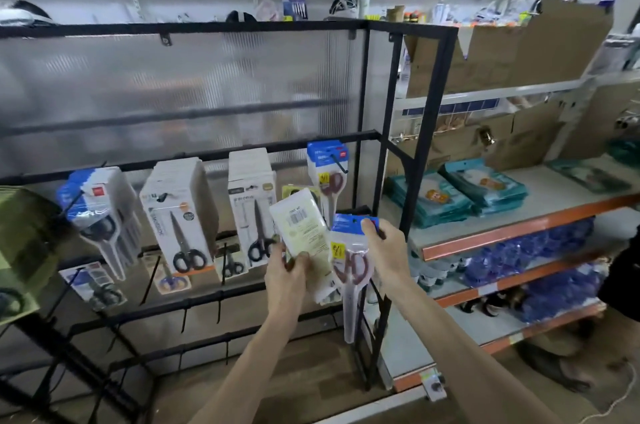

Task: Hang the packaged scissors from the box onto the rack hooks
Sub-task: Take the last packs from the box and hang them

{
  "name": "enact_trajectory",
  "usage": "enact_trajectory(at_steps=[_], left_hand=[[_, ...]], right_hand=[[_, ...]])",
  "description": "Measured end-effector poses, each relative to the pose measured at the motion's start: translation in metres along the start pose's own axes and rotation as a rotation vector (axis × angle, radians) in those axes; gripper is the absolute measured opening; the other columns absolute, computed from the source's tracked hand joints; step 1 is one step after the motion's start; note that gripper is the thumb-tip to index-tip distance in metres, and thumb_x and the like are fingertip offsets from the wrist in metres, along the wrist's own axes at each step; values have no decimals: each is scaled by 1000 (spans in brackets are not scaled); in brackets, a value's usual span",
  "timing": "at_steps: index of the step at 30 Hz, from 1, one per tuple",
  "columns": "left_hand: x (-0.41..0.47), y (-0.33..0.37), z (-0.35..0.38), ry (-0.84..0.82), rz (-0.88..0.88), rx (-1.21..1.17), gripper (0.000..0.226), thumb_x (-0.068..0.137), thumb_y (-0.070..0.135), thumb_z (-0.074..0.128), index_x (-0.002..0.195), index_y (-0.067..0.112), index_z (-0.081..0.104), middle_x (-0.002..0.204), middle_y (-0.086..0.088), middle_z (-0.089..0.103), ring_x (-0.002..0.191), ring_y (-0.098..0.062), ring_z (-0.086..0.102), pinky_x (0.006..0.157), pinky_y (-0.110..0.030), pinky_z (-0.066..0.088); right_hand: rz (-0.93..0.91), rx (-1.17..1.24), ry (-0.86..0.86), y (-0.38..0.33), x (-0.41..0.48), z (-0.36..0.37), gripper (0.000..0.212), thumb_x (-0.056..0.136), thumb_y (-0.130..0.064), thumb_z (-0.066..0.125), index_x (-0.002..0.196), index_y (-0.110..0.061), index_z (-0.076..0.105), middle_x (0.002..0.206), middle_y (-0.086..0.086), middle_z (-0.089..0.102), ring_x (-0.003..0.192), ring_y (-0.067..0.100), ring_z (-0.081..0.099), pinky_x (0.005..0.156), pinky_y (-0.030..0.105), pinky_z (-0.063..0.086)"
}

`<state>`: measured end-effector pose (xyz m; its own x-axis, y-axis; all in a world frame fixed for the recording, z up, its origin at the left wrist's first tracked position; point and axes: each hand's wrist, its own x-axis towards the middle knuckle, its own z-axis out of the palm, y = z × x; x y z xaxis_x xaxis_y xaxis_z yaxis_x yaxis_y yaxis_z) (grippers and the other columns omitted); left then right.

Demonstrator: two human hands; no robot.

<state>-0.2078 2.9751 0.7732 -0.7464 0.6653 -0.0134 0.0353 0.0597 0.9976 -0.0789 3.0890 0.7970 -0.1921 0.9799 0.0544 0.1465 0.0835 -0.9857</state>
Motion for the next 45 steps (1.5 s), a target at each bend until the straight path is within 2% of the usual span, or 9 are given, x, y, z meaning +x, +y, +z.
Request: enact_trajectory(at_steps=[6,10,15,20,26,34,38,41,45], left_hand=[[17,-4,-3,56,22,-11,17,102,14,60,117,22,58,109,10,67,97,0,63,74,-23,52],[25,0,2,75,58,9,19,100,11,61,118,18,57,108,15,67,84,13,65,63,-12,53],[36,-3,15,111,63,51,19,99,14,63,118,16,58,111,13,68,93,5,67,65,-16,55],[45,-2,27,150,54,79,17,99,9,61,116,14,59,109,14,67,88,15,64,66,-9,52],[50,-1,35,197,67,120,18,98,6,61,115,12,60,111,9,69,93,12,64,72,-9,51],[43,11,36,182,61,109,19,99,13,63,118,14,59,114,10,69,93,8,66,68,-11,53],[37,16,30,178,42,122,15,98,13,64,110,21,59,111,9,70,92,6,67,67,-14,54],[33,15,24,178,20,141,20,97,13,65,107,28,57,108,19,67,88,15,65,67,-10,53],[29,6,23,229,-7,118,19,95,14,68,109,23,59,110,10,70,89,12,64,69,-10,50]], right_hand=[[-75,39,-56,-24,48,5,16,100,-20,57,93,-11,69,82,4,64,75,12,58,57,18,41],[-127,58,-37,-39,84,11,12,101,-15,56,98,-9,66,83,-1,65,66,-8,61,48,5,38],[-148,61,-30,-42,120,19,15,99,-15,58,100,-6,70,90,4,70,84,15,66,63,19,47],[-221,-34,-34,-31,134,26,16,97,-22,62,99,-12,74,89,0,73,85,16,68,74,37,57],[-336,-127,-16,-26,137,27,15,97,-16,63,102,-7,73,91,0,71,75,1,61,58,4,41],[-151,-348,-20,-49,184,52,32,99,-35,55,83,-12,71,83,7,67,82,26,63,61,27,35],[-14,-366,-44,-51,192,58,36,98,-37,58,109,-4,65,110,16,68,104,34,65,71,34,45],[173,-228,14,-39,164,62,59,96,-27,62,138,5,37,141,24,47,130,38,47,99,43,42],[108,-48,-166,-3,87,62,31,97,-33,57,115,-8,50,106,6,61,103,30,60,73,33,46]])
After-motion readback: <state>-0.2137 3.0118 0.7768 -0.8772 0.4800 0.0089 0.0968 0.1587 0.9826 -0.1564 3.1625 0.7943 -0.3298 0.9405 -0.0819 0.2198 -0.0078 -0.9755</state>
